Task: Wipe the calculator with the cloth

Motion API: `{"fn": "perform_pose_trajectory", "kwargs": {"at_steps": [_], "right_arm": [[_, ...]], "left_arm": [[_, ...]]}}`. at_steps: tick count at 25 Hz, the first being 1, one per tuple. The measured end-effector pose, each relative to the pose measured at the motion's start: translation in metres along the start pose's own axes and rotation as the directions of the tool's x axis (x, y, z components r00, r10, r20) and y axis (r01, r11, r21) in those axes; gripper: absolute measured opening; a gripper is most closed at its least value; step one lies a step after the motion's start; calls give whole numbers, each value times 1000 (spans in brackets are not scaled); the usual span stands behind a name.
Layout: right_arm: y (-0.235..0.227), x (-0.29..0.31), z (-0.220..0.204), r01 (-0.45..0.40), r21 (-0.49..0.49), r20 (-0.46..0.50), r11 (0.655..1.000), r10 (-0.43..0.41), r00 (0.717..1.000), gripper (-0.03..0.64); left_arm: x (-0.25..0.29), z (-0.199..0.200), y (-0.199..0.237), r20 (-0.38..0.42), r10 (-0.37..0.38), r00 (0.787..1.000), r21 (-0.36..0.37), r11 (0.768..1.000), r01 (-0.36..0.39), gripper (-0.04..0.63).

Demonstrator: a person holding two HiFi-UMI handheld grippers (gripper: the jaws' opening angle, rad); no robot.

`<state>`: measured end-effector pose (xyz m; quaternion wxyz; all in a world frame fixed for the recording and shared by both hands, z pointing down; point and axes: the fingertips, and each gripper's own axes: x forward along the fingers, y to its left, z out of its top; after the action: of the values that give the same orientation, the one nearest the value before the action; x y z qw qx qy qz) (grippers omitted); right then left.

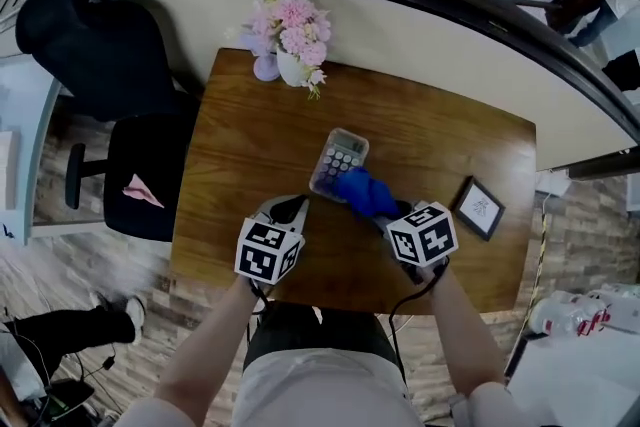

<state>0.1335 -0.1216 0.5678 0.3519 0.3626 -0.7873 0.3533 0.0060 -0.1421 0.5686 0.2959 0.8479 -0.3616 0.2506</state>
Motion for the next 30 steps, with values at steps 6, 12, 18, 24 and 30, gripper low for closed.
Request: {"fn": "perform_pose_trajectory", "kwargs": {"at_steps": [6, 12, 18, 24, 30], "right_arm": [[13, -53, 32, 52, 23, 139, 998, -55, 989, 89], [37, -114, 75, 71, 5, 296, 997, -69, 953, 89], [68, -178, 121, 93, -53, 449, 994, -60, 892, 89], [101, -241, 152, 118, -90, 582, 989, -44, 812, 89], [127, -307, 180, 151, -102, 711, 983, -34, 702, 89]], "left_arm": [[-39, 31, -10, 22, 22, 1000, 92, 995, -24, 2], [-82, 80, -34, 101, 30, 994, 188, 981, -49, 2], [-128, 135, -52, 236, 32, 971, 237, 967, -90, 2], [-183, 189, -70, 373, 30, 927, 249, 960, -131, 2], [-234, 236, -96, 484, -15, 875, 303, 941, -152, 2]]}}
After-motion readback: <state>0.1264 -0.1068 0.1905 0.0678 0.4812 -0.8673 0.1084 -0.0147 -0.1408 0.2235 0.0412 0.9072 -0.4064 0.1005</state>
